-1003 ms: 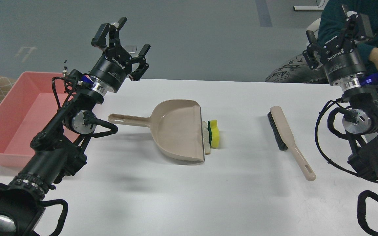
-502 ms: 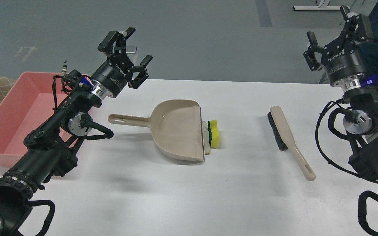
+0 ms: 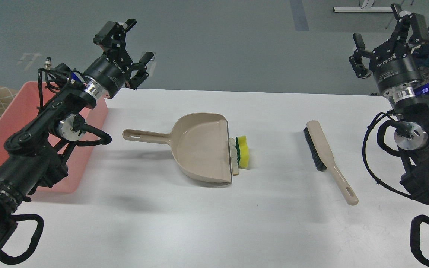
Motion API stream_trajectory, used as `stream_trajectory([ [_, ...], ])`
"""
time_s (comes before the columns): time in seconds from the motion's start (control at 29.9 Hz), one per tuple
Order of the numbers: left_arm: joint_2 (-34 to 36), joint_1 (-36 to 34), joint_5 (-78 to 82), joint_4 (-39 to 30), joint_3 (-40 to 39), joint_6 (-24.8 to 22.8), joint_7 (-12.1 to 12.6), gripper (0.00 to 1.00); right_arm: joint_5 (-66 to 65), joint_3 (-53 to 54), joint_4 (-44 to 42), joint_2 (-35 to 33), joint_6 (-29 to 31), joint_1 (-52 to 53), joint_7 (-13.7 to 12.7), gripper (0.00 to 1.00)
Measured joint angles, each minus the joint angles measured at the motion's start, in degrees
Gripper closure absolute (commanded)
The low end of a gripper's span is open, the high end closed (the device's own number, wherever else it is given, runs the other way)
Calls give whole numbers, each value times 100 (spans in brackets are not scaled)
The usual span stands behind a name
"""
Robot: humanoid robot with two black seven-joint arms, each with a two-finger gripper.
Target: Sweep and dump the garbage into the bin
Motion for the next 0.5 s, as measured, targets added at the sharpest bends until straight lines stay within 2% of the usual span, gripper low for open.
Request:
stream_trajectory([
  [0.27, -44, -4, 14, 3, -1, -2, -113, 2, 0, 0, 22, 15, 10, -54, 27, 0],
  [0.5, -75, -5, 58, -5, -2, 33, -93, 2, 0, 0, 53, 4, 17, -80, 28, 0],
])
